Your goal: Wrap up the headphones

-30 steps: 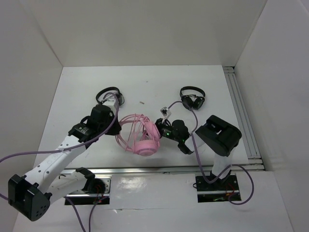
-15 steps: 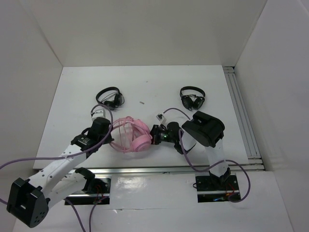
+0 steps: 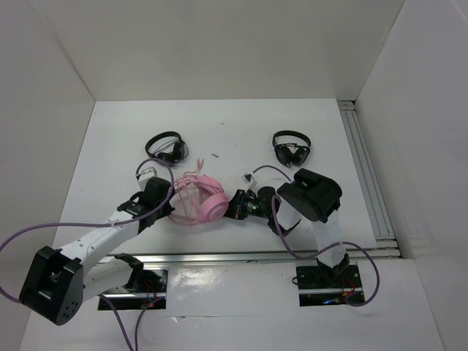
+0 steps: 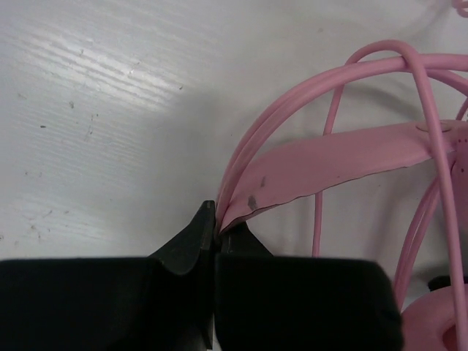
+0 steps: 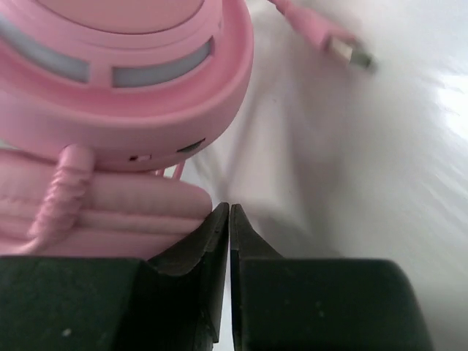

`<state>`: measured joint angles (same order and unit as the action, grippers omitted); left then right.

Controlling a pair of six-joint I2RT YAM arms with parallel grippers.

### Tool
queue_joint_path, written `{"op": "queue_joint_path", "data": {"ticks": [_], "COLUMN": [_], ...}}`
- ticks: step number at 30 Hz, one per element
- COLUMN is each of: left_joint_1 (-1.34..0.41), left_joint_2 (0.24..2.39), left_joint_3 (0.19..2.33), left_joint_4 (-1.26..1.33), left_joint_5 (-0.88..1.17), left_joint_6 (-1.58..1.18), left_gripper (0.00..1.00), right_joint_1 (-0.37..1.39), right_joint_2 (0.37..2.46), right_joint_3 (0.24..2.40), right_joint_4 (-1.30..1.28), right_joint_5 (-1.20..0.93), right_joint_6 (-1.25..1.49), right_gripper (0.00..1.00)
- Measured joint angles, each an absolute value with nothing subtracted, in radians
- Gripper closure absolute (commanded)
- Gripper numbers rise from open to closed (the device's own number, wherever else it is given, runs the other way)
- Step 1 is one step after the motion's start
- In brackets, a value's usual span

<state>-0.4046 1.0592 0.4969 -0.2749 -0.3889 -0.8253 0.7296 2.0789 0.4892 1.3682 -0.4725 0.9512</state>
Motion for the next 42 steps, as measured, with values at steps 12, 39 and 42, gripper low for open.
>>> {"op": "queue_joint_path", "data": {"ticks": [12, 39, 42], "left_joint_1": [-0.286, -0.184, -0.171], "left_joint_2": [1.006, 0.891, 0.902], "left_joint_3": [0.445, 0.445, 0.446], "left_joint_4": [-0.300, -0.423, -0.410], "left_joint_5": [-0.456, -0.512, -0.508], "left_joint_6": [-0.905, -0.990, -0.997], "left_gripper": [1.00, 0.05, 0.00], "right_joint_1": [0.721, 0.780, 0.822], "right_joint_2": [1.864, 1.480, 1.388], "right_joint_3": [0.339, 0.301, 0.304], "right_joint_4": [1.331, 1.225, 1.128], "right_joint_5": [-0.468, -0.412, -0.390], "right_joint_6": [0.854, 0.676, 0.632], "right_gripper": [0.77, 0.50, 0.41]}}
